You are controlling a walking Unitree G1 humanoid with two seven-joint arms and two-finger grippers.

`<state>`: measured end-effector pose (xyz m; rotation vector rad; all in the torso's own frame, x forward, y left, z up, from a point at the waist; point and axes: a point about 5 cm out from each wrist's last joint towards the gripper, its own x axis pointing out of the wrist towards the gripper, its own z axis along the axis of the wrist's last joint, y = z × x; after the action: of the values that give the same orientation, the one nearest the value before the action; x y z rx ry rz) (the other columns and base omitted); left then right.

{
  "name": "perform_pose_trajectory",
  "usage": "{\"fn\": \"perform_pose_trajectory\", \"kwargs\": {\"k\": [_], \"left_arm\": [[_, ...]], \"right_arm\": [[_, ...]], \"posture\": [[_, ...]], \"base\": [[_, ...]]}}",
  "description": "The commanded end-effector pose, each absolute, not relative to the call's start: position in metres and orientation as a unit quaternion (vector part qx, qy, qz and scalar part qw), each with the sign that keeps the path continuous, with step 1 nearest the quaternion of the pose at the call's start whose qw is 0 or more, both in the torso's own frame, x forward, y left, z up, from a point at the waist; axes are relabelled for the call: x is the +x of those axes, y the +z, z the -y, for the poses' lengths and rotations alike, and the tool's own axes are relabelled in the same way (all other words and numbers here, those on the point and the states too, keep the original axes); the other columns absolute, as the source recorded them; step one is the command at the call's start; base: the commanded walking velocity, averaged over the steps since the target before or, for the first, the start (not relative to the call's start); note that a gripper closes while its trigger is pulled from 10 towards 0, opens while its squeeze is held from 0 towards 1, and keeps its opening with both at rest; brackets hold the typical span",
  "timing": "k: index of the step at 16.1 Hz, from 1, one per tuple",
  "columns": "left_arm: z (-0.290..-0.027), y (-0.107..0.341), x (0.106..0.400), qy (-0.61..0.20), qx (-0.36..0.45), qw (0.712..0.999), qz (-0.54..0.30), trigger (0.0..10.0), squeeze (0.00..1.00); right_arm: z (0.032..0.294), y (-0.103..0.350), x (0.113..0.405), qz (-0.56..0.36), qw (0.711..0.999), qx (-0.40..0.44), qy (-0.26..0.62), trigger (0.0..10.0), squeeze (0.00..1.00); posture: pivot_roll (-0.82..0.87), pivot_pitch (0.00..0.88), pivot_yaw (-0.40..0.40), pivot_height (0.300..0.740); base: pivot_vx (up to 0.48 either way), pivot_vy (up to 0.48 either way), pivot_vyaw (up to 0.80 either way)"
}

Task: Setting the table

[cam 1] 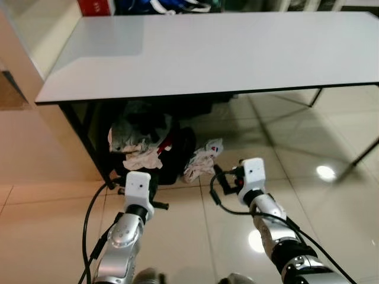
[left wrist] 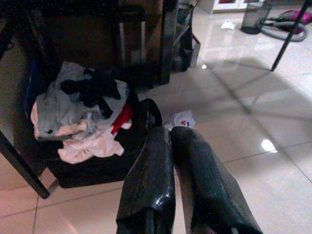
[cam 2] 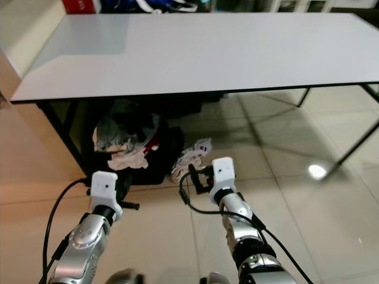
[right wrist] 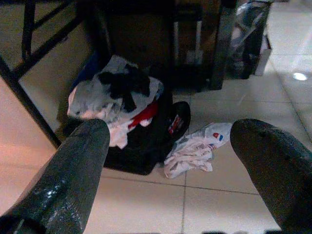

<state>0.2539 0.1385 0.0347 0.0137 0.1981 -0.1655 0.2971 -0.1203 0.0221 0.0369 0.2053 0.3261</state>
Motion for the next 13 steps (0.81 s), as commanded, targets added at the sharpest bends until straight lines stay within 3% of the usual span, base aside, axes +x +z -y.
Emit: {"fn": "perform_pose_trajectory", "kwargs": {"k": [1, 9, 10, 11, 13], "left_arm": [[-0.145, 0.036, 0.254, -0.08, 0.016, 0.991, -0.102, 10.0, 0.0], [-0.15, 0.034, 0.25, -0.069, 0.013, 0.991, -0.11, 10.0, 0.0], [-0.15, 0.034, 0.25, -0.069, 0.013, 0.991, -0.111, 10.0, 0.0], [-0.15, 0.032, 0.249, -0.066, 0.012, 0.991, -0.115, 10.0, 0.0], [-0.151, 0.025, 0.244, -0.064, 0.011, 0.989, -0.129, 10.0, 0.0]], "right_arm": [[0.109, 0.026, 0.298, -0.094, 0.979, 0.031, 0.18, 10.0, 1.0], [0.102, 0.02, 0.295, -0.118, 0.973, 0.028, 0.196, 10.0, 1.0], [0.101, 0.02, 0.295, -0.121, 0.973, 0.027, 0.196, 10.0, 0.93], [0.1, 0.019, 0.295, -0.126, 0.971, 0.038, 0.197, 10.0, 0.0], [0.102, 0.015, 0.292, -0.135, 0.969, 0.026, 0.203, 10.0, 0.0]], "posture": [[-0.07, 0.062, 0.003, 0.74], [-0.06, 0.072, 0.002, 0.74], [-0.06, 0.072, 0.001, 0.74], [-0.06, 0.073, 0.003, 0.74], [-0.06, 0.075, 0.003, 0.74]], "base": [[0.0, 0.469, 0.0], [0.0, 0.469, 0.0], [0.0, 0.472, 0.0], [0.0, 0.472, 0.0], [0.0, 0.471, 0.0]]}}
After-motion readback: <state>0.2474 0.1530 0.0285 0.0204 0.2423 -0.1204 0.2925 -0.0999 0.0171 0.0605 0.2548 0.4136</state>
